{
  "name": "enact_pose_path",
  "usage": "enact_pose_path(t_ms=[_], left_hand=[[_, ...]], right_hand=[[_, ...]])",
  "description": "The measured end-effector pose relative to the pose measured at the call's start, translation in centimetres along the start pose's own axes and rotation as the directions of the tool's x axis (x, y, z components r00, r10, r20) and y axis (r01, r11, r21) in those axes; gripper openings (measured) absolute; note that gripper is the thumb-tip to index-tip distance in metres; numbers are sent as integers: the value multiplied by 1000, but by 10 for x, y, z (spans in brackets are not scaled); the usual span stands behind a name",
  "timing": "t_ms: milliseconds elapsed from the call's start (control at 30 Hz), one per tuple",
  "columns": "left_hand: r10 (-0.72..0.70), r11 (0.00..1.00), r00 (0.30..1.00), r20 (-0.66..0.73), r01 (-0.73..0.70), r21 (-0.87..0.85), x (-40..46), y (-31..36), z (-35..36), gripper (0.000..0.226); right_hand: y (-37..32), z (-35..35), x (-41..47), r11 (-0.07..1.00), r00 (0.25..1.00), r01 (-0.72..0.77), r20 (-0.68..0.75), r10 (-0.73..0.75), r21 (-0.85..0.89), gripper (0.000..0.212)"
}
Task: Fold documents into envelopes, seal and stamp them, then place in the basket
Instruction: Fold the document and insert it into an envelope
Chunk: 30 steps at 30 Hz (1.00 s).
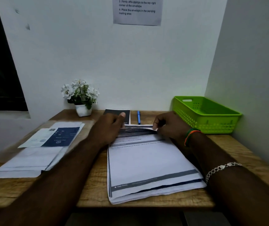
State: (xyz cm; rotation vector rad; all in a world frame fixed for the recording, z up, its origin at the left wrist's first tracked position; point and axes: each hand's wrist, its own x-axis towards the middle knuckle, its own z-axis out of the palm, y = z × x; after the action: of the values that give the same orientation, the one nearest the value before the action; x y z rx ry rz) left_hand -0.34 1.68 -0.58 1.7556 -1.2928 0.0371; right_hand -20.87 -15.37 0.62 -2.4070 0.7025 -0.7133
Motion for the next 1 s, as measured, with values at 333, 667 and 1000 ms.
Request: enact_pose_path(t_ms=[333, 667, 1000], left_hand=[[-73, 960, 949, 305, -16, 280, -2, -1, -8, 33], [-108, 985, 911, 397, 44, 166, 5, -2, 0, 35], [-136, 975, 912, 386, 54, 215, 7, -1, 1, 34]], right_hand=[[-1, -3, -8, 982, 997, -17, 68, 30, -188, 29], [-14, 22, 2, 983, 996, 91, 22, -88, -162, 20], [-15, 28, 6, 986, 990, 58, 133, -37, -155, 12]])
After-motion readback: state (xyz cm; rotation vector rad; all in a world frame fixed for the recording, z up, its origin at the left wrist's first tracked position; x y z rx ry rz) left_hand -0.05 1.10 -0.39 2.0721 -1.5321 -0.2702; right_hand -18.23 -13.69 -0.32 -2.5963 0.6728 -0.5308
